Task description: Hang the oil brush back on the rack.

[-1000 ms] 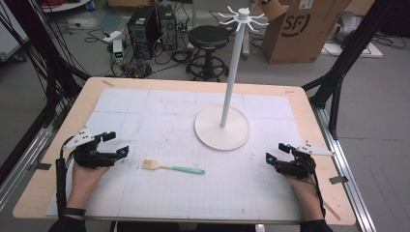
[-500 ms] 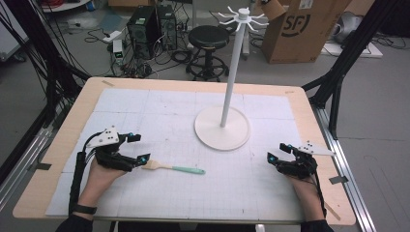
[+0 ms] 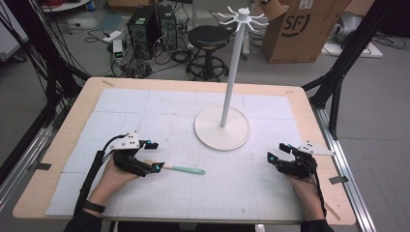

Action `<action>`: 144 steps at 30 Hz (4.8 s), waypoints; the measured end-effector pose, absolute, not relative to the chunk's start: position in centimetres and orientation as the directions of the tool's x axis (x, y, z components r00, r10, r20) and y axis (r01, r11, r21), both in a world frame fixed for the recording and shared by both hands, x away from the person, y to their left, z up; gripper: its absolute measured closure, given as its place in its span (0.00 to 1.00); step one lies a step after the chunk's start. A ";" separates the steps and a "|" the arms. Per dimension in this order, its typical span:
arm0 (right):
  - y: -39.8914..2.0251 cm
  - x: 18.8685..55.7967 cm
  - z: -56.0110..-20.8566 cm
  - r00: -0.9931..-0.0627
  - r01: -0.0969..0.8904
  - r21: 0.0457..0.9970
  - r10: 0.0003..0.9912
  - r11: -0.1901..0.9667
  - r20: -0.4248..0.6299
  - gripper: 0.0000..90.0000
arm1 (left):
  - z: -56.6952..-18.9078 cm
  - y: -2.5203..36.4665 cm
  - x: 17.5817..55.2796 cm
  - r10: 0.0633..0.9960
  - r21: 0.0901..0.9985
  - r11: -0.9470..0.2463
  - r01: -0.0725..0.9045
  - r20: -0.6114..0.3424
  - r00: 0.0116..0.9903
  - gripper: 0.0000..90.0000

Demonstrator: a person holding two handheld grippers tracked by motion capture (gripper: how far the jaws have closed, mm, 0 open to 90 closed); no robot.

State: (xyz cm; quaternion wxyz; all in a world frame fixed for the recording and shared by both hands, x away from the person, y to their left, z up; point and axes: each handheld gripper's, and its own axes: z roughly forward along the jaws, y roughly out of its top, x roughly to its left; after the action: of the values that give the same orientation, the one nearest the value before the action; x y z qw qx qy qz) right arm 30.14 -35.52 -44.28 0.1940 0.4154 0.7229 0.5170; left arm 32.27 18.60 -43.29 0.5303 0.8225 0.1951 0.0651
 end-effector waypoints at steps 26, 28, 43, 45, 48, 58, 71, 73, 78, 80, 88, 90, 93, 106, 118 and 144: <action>-35.5 30.2 -44.3 -0.579 0.405 0.905 0.802 0.127 0.147 0.33 | -44.8 16.8 32.5 0.308 0.830 -0.508 0.228 -0.073 0.949 0.70; -35.5 30.2 -44.4 -0.580 0.401 0.907 0.802 0.130 0.142 0.33 | -44.8 16.7 32.5 0.305 0.825 -0.517 0.229 -0.072 0.950 0.72; -35.4 30.3 -44.4 -0.582 0.407 0.904 0.800 0.132 0.145 0.35 | -44.2 15.4 32.7 0.304 0.744 -0.635 0.208 -0.007 0.953 0.79; -35.4 30.3 -44.4 -0.583 0.404 0.905 0.800 0.134 0.143 0.35 | -44.1 15.2 32.8 0.302 0.733 -0.646 0.213 -0.011 0.953 0.79; -35.4 30.3 -44.4 -0.584 0.405 0.905 0.799 0.133 0.144 0.36 | -44.2 15.4 33.0 0.299 0.736 -0.641 0.218 -0.022 0.954 0.79; -35.4 30.3 -44.4 -0.587 0.405 0.904 0.796 0.135 0.144 0.36 | -44.4 15.7 33.1 0.295 0.752 -0.618 0.230 -0.050 0.954 0.86; -35.4 30.4 -44.5 -0.590 0.410 0.902 0.794 0.135 0.149 0.37 | -45.0 16.4 33.2 0.309 0.792 -0.553 0.259 -0.093 0.946 0.91; -35.4 30.4 -44.5 -0.589 0.411 0.902 0.794 0.134 0.150 0.37 | -45.0 16.4 33.2 0.311 0.792 -0.551 0.262 -0.096 0.945 0.92; -35.4 30.4 -44.5 -0.589 0.408 0.903 0.794 0.136 0.147 0.37 | -45.0 16.5 33.3 0.316 0.793 -0.543 0.275 -0.110 0.942 0.92; -35.4 30.4 -44.5 -0.589 0.409 0.903 0.795 0.135 0.147 0.37 | -44.9 16.5 33.3 0.316 0.798 -0.533 0.281 -0.121 0.941 0.92; -35.4 30.4 -44.5 -0.583 0.417 0.900 0.798 0.129 0.155 0.37 | -43.5 17.1 33.1 0.345 0.856 -0.436 0.279 -0.128 0.930 0.92; -35.4 30.4 -44.5 -0.582 0.418 0.900 0.798 0.125 0.159 0.37 | -42.9 17.6 33.1 0.356 0.876 -0.394 0.280 -0.136 0.925 0.92; -35.5 30.5 -44.6 -0.580 0.418 0.900 0.799 0.125 0.158 0.37 | -41.8 18.2 33.1 0.385 0.896 -0.349 0.274 -0.130 0.914 0.92; -35.6 30.6 -44.6 -0.574 0.430 0.896 0.800 0.114 0.173 0.37 | -36.6 18.8 33.6 0.435 0.948 -0.211 0.241 -0.130 0.891 0.92; -35.6 30.7 -44.7 -0.572 0.436 0.893 0.801 0.113 0.178 0.37 | -29.7 17.5 34.6 0.444 0.968 -0.173 0.181 -0.087 0.892 0.92; -35.6 30.7 -44.7 -0.570 0.444 0.890 0.799 0.104 0.191 0.37 | -17.6 15.7 36.7 0.432 0.981 -0.166 0.106 -0.024 0.902 0.91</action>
State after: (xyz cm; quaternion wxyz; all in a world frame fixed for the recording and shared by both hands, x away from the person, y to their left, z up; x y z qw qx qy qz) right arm 30.69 -35.63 -44.67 0.1729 0.4300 0.7227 0.5127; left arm 36.69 15.72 -17.62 0.6207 0.7520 0.1787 0.1314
